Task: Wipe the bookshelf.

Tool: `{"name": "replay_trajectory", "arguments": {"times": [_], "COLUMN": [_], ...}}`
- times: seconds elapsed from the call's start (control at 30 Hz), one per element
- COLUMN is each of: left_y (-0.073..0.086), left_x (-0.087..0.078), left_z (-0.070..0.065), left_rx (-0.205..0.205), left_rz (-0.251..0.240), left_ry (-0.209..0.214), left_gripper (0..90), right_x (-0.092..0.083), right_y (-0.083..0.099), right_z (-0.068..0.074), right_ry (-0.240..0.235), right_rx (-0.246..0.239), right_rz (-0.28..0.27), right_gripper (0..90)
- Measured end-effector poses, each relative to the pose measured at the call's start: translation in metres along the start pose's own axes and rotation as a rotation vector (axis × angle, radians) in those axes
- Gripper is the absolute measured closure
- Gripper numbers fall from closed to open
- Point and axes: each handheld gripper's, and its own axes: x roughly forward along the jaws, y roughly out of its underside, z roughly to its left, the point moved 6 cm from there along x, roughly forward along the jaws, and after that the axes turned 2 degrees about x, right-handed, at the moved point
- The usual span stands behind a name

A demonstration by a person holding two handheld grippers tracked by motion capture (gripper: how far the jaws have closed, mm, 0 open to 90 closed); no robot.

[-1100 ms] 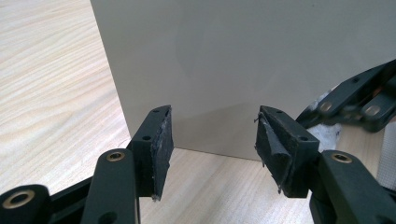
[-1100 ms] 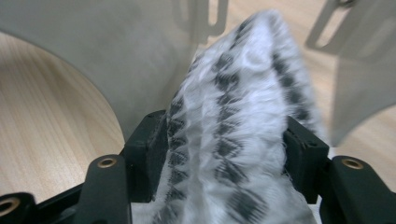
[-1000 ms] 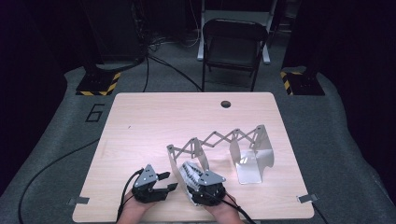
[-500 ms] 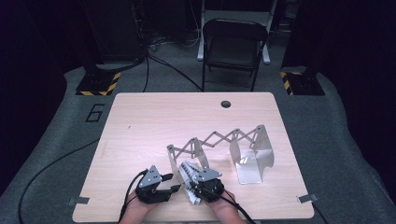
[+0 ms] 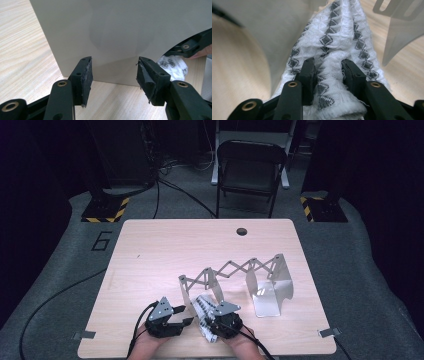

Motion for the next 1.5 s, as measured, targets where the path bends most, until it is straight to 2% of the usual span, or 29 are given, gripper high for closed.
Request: {"name": "replay_trajectory", "arguments": {"times": [0.07, 0.13, 0.2, 0.27, 0.3, 0.37, 0.43, 0.47, 0.53, 0.57, 0.77, 0.83, 0.9, 1.1, 1.17, 1.2, 1.23, 1.33, 1.37, 1.43, 1.5], "left_y": [0.000, 0.001, 0.002, 0.002, 0.002, 0.002, 0.002, 0.001, 0.001, 0.001, 0.001, 0.002, 0.002, 0.001, 0.002, 0.002, 0.002, 0.002, 0.002, 0.003, 0.003], "left_x": [0.001, 0.002, 0.000, 0.001, 0.000, -0.001, -0.002, -0.001, -0.001, -0.001, 0.000, 0.000, 0.000, -0.002, -0.001, 0.000, 0.001, 0.001, 0.001, 0.001, 0.001], "left_z": [-0.001, 0.000, 0.000, 0.000, 0.000, 0.001, 0.000, -0.001, 0.000, 0.000, -0.002, -0.001, -0.001, -0.001, -0.002, -0.002, -0.003, -0.004, -0.004, -0.001, 0.000], "left_rx": [0.005, 0.004, 0.013, 0.000, -0.001, 0.013, 0.007, 0.002, 0.013, 0.013, 0.018, 0.024, 0.010, 0.023, 0.014, 0.019, 0.010, 0.019, 0.018, 0.017, 0.012], "left_rz": [0.005, 0.002, 0.015, 0.002, 0.001, 0.006, 0.006, -0.003, 0.000, 0.008, 0.013, 0.017, 0.006, 0.000, 0.011, 0.011, 0.010, 0.017, 0.020, 0.018, 0.011], "left_ry": [-0.002, -0.007, 0.001, -0.006, -0.006, -0.009, -0.002, -0.009, -0.012, -0.001, 0.001, 0.000, -0.007, -0.013, 0.001, -0.009, -0.003, 0.005, 0.004, -0.004, -0.004], "left_gripper": [45.6, 45.6, 45.6, 45.6, 45.6, 45.6, 45.6, 45.6, 45.6, 45.6, 45.5, 45.5, 45.5, 45.6, 45.5, 45.5, 45.5, 45.4, 45.4, 45.4, 45.4], "right_x": [0.006, 0.011, 0.015, 0.017, 0.015, 0.012, 0.008, 0.007, 0.004, 0.005, 0.014, 0.016, 0.016, 0.005, 0.005, 0.005, 0.008, 0.010, 0.009, 0.003, -0.004], "right_y": [-0.006, -0.010, -0.012, -0.013, -0.010, -0.008, -0.005, -0.003, -0.001, -0.001, -0.011, -0.012, -0.010, 0.000, 0.000, -0.001, -0.003, -0.009, -0.009, -0.010, -0.009], "right_z": [-0.002, -0.002, -0.002, -0.001, -0.002, -0.001, -0.003, -0.003, -0.002, -0.003, -0.005, -0.006, -0.005, -0.005, -0.005, -0.006, -0.006, -0.008, -0.007, -0.009, -0.012], "right_ry": [0.037, 0.045, 0.066, 0.063, 0.058, 0.038, 0.030, 0.024, 0.022, 0.021, 0.018, 0.021, 0.019, 0.000, 0.001, -0.002, 0.010, 0.059, 0.058, 0.065, 0.063], "right_rx": [-0.002, 0.026, 0.017, 0.038, 0.023, 0.028, 0.011, 0.019, 0.013, -0.002, 0.032, 0.040, 0.044, 0.003, 0.013, -0.004, 0.013, 0.024, 0.045, 0.049, 0.060], "right_rz": [-0.011, -0.016, -0.023, -0.058, -0.033, -0.035, -0.025, -0.022, -0.025, -0.028, -0.007, -0.017, -0.023, -0.034, -0.049, -0.031, -0.034, -0.030, -0.020, -0.044, -0.070], "right_gripper": [61.4, 60.8, 60.8, 60.9, 61.0, 61.1, 61.2, 61.2, 61.2, 61.2, 61.0, 61.0, 61.2, 61.2, 60.7, 60.0, 58.5, 49.5, 46.0, 40.1, 39.9]}}
